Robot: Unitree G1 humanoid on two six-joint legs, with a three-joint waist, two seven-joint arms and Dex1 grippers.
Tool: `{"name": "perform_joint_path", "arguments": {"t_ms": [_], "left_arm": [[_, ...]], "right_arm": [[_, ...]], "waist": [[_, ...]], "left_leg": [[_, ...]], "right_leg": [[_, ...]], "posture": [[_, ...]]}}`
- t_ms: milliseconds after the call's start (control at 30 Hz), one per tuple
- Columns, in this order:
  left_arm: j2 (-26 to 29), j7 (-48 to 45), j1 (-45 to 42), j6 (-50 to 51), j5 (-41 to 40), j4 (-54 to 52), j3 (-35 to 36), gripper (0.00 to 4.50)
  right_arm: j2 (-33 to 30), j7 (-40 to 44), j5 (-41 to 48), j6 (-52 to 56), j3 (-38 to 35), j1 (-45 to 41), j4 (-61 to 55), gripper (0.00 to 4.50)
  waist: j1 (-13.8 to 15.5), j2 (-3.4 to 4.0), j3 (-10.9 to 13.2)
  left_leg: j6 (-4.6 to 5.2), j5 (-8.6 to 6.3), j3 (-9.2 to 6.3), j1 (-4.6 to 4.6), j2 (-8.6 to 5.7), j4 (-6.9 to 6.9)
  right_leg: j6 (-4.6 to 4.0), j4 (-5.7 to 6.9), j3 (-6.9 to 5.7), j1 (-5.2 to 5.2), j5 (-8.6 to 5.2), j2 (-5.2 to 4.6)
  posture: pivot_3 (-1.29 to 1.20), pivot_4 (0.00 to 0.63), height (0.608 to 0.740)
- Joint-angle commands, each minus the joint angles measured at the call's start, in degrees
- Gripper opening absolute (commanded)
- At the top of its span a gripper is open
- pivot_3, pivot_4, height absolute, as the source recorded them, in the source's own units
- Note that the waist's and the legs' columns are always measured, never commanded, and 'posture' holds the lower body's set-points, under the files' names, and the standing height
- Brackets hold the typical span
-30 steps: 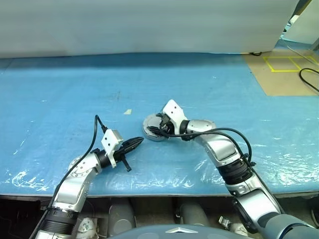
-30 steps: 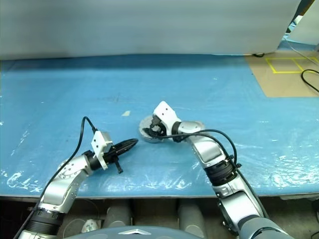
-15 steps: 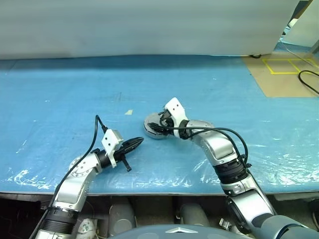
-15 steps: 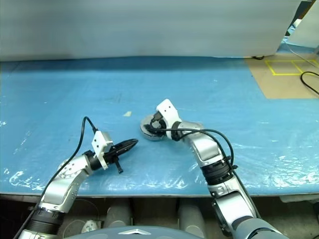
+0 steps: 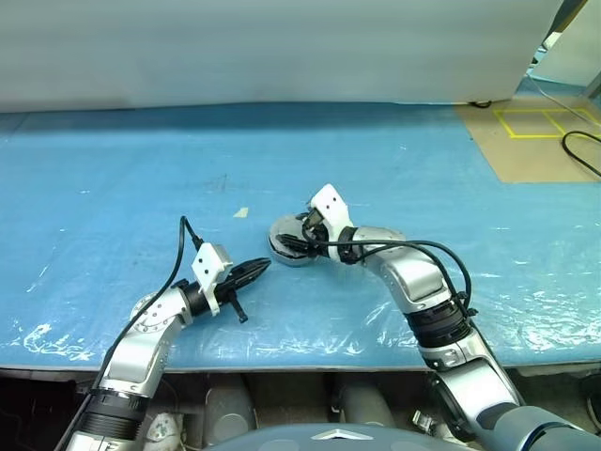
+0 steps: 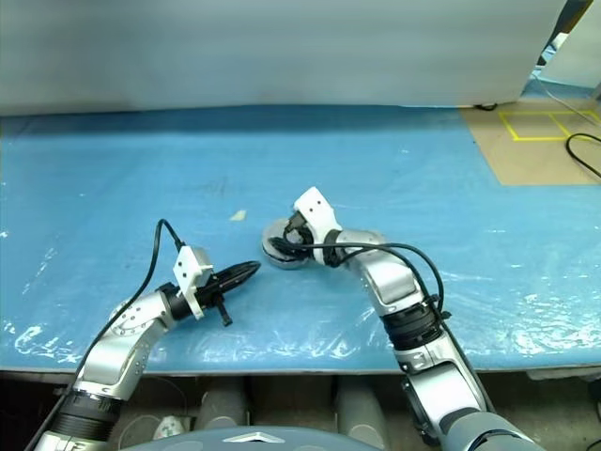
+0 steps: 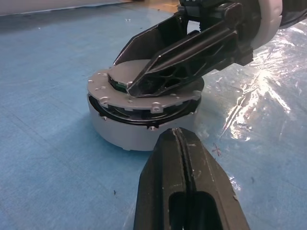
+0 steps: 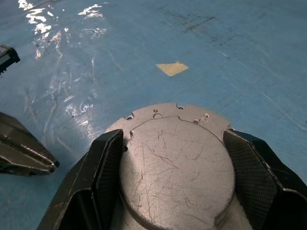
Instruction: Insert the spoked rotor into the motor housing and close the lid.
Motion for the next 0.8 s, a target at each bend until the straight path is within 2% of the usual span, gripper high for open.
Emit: {"name": "perform_joint_path", "arguments": {"t_ms": [33, 567, 700, 800], "left_arm": [[0.26, -0.33, -0.43, -1.09, -0.07, -0.69, 0.0, 0.0], [0.23, -0.14, -0.3, -0.81, 0.2, -0.36, -0.39, 0.0], [0.19, -0.2, -0.51, -0.95, 0.27, -0.04, -0.49, 0.0], [0.16, -0.23, -0.82, -1.14, 0.36, 0.34, -0.51, 0.0]], "right_arm": [[1.0, 0.02, 0.53, 0.71, 1.26, 0.33, -1.85, 2.98], [2.52, -5.83, -4.12, 6.37, 5.41, -0.98, 0.11, 2.98], [2.07, -7.45, -6.27, 5.95, 7.06, -1.27, 0.85, 2.98], [-0.37, -5.44, -8.59, 1.0, 10.23, -0.68, 1.41, 2.98]], "waist": [[-0.07, 0.0, 0.0], [-0.21, 0.0, 0.0], [-0.28, 0.01, -0.01], [-0.22, 0.02, -0.02]], "left_leg": [[0.0, 0.0, 0.01, 0.0, 0.0, -0.02], [-0.01, 0.0, 0.03, 0.09, 0.01, -0.08], [-0.01, 0.0, 0.03, 0.15, 0.01, -0.08], [-0.01, 0.0, 0.03, 0.17, 0.0, -0.07]], "right_leg": [[0.0, 0.0, 0.0, -0.01, -0.01, 0.01], [-0.02, 0.02, 0.04, -0.01, -0.03, 0.03], [-0.01, 0.05, 0.07, 0.0, -0.03, 0.04], [0.02, 0.06, 0.08, 0.02, -0.05, 0.04]], "posture": [[0.0, 0.15, 0.74], [0.0, 0.15, 0.74], [0.0, 0.15, 0.74], [0.0, 0.15, 0.74]]}}
